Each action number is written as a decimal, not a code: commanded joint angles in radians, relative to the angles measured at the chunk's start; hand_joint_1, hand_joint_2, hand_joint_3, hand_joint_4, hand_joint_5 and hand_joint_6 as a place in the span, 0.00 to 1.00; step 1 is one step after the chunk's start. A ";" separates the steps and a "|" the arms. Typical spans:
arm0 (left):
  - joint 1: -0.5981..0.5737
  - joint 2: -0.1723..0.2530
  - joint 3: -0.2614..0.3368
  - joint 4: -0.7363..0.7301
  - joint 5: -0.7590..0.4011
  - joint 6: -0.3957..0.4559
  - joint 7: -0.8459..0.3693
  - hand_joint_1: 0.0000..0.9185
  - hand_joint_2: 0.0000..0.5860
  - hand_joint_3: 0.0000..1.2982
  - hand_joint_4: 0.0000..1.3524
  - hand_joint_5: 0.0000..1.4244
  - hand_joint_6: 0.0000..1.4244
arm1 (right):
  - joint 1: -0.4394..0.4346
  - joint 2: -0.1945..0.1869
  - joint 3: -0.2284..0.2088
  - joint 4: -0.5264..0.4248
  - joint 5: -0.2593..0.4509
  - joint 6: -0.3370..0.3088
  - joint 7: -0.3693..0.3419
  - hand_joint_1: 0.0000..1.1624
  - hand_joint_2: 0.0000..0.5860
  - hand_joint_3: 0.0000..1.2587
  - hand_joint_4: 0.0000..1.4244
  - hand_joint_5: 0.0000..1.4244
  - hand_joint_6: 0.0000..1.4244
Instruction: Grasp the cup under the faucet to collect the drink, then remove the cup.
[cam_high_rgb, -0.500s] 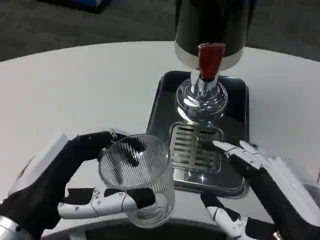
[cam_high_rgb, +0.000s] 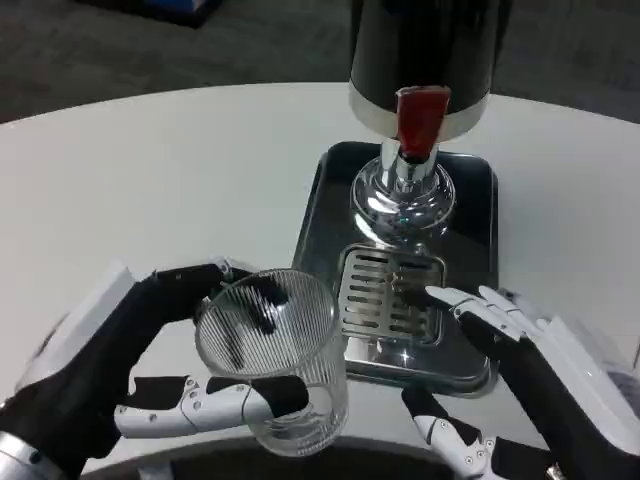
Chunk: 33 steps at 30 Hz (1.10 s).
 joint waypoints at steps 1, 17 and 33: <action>-0.013 0.005 0.010 0.005 -0.011 -0.028 0.008 0.60 0.04 0.55 0.57 0.57 0.37 | 0.004 0.008 -0.002 -0.003 0.007 -0.016 -0.010 0.50 0.74 0.17 0.11 0.06 0.00; -0.101 0.029 0.047 0.145 -0.009 -0.066 0.019 0.60 0.04 0.55 0.57 0.57 0.37 | 0.009 0.020 0.004 0.003 0.002 -0.018 -0.006 0.50 0.75 0.17 0.11 0.06 0.00; -0.391 0.043 -0.028 0.518 0.136 -0.144 0.153 0.59 0.04 0.55 0.56 0.56 0.36 | 0.019 0.026 -0.002 -0.009 0.007 -0.017 -0.004 0.50 0.75 0.17 0.11 0.06 0.00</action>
